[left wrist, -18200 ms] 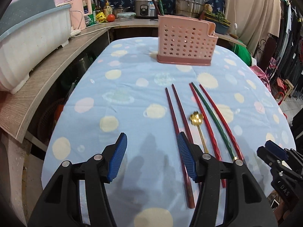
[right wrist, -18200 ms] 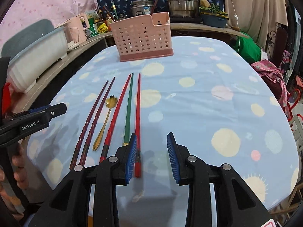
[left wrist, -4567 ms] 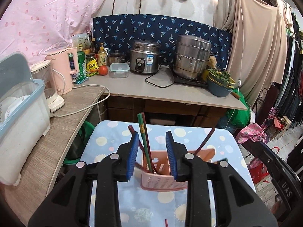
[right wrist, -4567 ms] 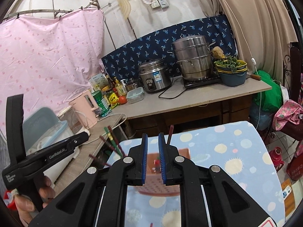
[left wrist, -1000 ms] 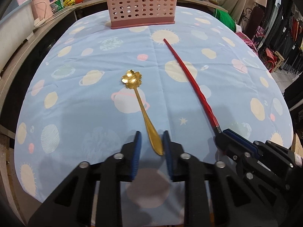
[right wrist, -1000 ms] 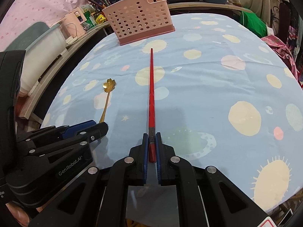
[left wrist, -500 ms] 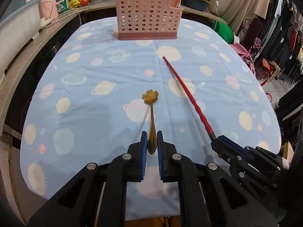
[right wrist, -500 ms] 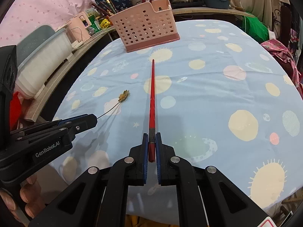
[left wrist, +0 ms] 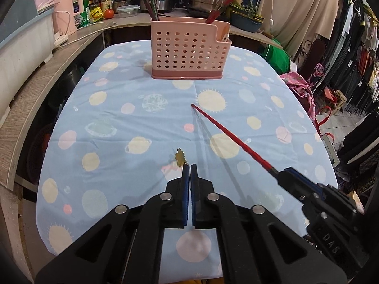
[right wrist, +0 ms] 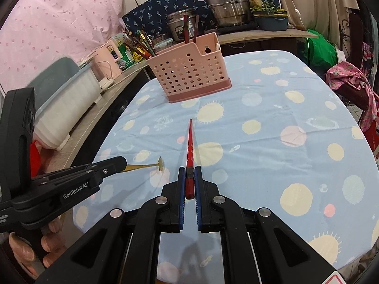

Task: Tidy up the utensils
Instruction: 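Lift the red chopstick and gold spoon and carry them to the pink holder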

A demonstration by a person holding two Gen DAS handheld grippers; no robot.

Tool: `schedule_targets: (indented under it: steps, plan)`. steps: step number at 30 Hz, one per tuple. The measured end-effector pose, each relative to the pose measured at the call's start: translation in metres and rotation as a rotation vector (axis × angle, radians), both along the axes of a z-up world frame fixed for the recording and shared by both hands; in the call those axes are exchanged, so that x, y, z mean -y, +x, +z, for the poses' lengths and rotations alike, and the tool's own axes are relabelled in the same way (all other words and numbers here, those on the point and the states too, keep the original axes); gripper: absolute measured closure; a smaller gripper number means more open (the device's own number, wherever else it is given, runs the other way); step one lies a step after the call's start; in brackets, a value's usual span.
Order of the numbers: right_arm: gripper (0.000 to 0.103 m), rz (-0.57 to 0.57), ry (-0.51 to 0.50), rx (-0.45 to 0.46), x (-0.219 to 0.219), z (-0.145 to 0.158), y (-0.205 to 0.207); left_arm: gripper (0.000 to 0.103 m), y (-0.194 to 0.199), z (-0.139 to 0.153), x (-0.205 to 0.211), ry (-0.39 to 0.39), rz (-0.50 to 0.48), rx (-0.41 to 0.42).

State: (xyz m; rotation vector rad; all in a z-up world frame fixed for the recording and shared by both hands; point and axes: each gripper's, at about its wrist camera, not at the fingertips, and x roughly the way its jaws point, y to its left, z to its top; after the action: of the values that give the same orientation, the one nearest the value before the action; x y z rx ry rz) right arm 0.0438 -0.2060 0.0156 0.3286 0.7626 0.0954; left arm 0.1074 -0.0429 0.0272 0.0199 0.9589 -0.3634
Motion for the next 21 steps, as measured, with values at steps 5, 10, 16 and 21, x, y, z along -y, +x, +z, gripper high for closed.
schedule_targets:
  steps: [5,10,16,21]
  plan:
    - [0.096,-0.004,-0.004,0.028,0.003,0.013,0.01,0.102,0.008,0.005,-0.001,-0.001,-0.003,0.002]
    - [0.096,-0.005,-0.011,0.07,0.004,0.031,0.02,0.102,0.015,0.021,-0.001,-0.008,-0.004,0.026]
    - [0.096,-0.013,-0.005,0.119,0.011,0.052,0.034,0.102,0.027,0.041,-0.001,-0.02,0.0,0.053]
    - [0.096,-0.017,-0.013,0.17,0.014,0.074,0.048,0.102,0.041,0.063,-0.001,-0.042,0.008,0.084]
